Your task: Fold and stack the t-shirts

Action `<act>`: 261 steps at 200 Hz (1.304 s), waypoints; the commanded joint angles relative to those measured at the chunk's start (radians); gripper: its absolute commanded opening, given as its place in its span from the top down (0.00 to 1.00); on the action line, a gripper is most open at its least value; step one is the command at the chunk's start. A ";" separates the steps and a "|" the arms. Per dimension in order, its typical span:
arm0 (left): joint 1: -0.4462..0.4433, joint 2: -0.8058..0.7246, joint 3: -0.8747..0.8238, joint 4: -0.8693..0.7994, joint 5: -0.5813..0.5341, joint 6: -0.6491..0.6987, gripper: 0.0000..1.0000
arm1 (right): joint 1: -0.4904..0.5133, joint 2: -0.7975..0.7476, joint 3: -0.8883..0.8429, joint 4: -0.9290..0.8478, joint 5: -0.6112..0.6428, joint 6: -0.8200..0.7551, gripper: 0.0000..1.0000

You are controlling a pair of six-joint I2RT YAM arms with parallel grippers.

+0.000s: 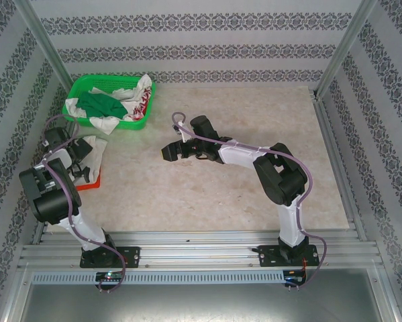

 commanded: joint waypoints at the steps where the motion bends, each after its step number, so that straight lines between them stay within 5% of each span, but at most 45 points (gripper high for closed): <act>1: -0.001 0.004 -0.059 0.104 0.139 -0.067 0.00 | -0.013 -0.050 -0.020 0.012 0.025 -0.006 0.16; 68: -0.142 -0.321 -0.159 0.211 0.051 0.138 0.00 | -0.093 -0.217 -0.185 0.079 0.212 -0.012 0.11; 127: -0.404 -0.467 -0.331 0.352 -0.020 0.402 0.00 | -0.241 -0.488 -0.429 0.088 0.593 -0.105 0.02; 159: -0.418 -0.443 -0.449 0.454 -0.002 0.405 0.00 | -0.363 -0.628 -0.569 0.117 0.722 -0.171 0.02; 204: -0.417 -0.376 -0.507 0.496 -0.050 0.430 0.00 | -0.395 -0.712 -0.703 0.196 1.004 -0.446 0.02; 261: -0.411 -0.272 -0.487 0.662 -0.039 0.424 0.00 | -0.545 -0.651 -0.872 0.453 0.913 -0.402 0.02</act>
